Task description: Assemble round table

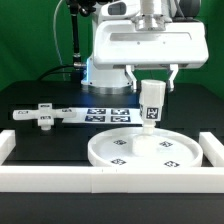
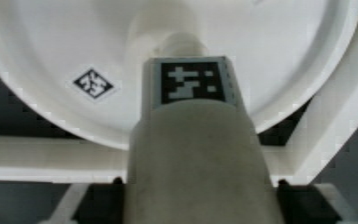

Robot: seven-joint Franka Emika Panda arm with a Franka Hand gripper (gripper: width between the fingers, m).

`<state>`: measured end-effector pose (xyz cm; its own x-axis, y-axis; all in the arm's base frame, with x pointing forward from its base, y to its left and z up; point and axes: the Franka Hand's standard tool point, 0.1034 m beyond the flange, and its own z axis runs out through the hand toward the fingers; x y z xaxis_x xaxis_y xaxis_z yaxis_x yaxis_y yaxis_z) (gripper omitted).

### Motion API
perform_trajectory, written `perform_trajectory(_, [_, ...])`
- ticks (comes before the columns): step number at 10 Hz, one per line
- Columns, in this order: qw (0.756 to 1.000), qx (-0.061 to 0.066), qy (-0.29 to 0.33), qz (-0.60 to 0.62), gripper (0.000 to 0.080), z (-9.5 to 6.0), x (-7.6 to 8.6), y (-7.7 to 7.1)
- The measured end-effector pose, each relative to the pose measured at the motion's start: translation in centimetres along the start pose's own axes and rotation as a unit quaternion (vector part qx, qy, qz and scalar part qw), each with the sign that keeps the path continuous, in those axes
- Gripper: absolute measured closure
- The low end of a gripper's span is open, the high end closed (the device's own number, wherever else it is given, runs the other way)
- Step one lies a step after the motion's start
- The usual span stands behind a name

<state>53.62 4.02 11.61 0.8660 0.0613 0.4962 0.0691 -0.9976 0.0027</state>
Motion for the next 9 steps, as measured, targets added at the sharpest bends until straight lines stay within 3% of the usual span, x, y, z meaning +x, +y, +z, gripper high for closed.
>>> perform_trajectory(3, [1.000,-0.003,-0.006,-0.005,0.0390,1.3,-0.2,0.6])
perform_trajectory(7, [1.000,-0.002,-0.007,-0.008,0.0390,1.8,0.8,0.8])
perform_trajectory(9, [1.000,-0.002,-0.011,-0.009,0.0390,2.2,0.3,0.7])
